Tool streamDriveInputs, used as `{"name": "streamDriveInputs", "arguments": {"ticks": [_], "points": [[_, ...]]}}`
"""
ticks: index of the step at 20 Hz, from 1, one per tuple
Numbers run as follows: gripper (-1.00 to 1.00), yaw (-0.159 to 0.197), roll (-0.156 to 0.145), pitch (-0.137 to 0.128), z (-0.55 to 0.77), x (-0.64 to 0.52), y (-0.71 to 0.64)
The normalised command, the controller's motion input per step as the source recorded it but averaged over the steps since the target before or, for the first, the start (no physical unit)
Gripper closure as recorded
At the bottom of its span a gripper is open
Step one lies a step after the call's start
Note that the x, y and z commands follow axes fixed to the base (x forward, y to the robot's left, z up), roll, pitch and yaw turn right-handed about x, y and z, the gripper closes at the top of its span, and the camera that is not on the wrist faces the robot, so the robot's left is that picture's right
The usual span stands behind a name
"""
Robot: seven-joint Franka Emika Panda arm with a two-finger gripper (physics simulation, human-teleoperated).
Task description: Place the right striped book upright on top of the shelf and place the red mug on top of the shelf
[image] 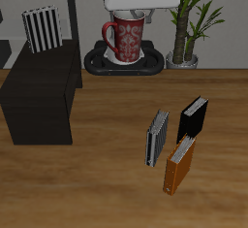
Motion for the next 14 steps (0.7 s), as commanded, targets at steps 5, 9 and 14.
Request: {"name": "streamDriveInputs", "arguments": {"ticks": [5,9,14], "points": [[1.00,-0.012,-0.056,-0.022,0.19,0.21,-0.40],[1.00,-0.020,-0.009,-0.005,0.12,0.15,-0.30],[1.00,-0.019,-0.037,-0.055,0.14,0.07,-0.29]]}}
